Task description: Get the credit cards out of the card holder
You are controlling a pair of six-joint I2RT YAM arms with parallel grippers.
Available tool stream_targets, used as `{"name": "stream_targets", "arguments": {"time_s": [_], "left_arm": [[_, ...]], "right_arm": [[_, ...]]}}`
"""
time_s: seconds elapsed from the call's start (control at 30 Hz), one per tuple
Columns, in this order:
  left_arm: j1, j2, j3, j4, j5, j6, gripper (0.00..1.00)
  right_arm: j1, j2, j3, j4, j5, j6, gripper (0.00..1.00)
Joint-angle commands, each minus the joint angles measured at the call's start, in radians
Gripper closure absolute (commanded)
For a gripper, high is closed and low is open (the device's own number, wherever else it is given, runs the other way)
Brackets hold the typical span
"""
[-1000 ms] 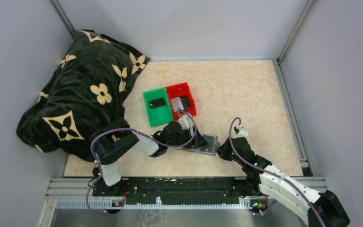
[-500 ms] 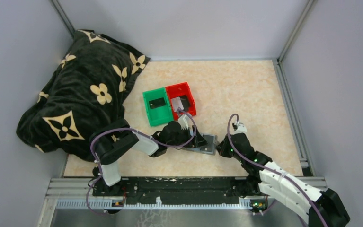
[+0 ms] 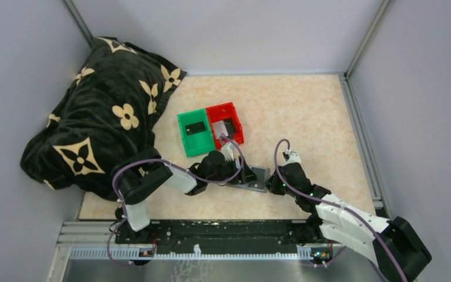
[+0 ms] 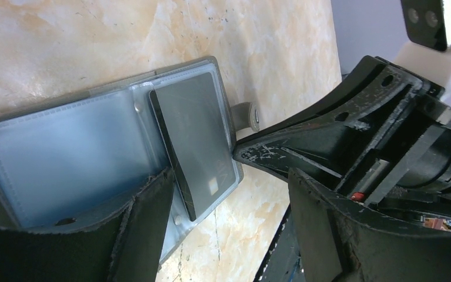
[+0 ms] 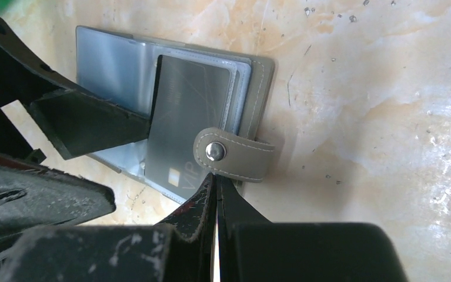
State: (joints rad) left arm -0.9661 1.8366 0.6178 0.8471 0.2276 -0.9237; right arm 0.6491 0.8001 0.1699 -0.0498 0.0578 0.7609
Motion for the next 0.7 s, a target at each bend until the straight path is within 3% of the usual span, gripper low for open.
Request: {"name": "stream_targets", "arguments": {"time_s": [0.0,0.4,0.5,0.6,0.67], "left_arm": [[-0.006,0.027,-0.037,-0.02,0.019,0.008,0.22],[0.005,-0.012,-0.051,-0.001,0.024,0.008,0.23],[0.009,-0.006,-0.071,0.082,0.044,-0.032,0.35],[0.015,0.003,-0.089,0.156,0.055,-0.074,0.56],[0.019,0.008,-0.094,0.175,0.058,-0.089,0.62]], "right_arm": [[-0.006,0.053,-0.017,0.129,-0.023,0.005,1.0],[-0.006,0.106,-0.048,0.175,-0.05,0.036,1.0],[-0.006,0.114,-0.063,0.194,-0.059,0.046,1.0],[-0.006,0.114,-0.075,0.199,-0.062,0.055,1.0],[-0.006,0.115,-0.083,0.205,-0.064,0.057,1.0]]}}
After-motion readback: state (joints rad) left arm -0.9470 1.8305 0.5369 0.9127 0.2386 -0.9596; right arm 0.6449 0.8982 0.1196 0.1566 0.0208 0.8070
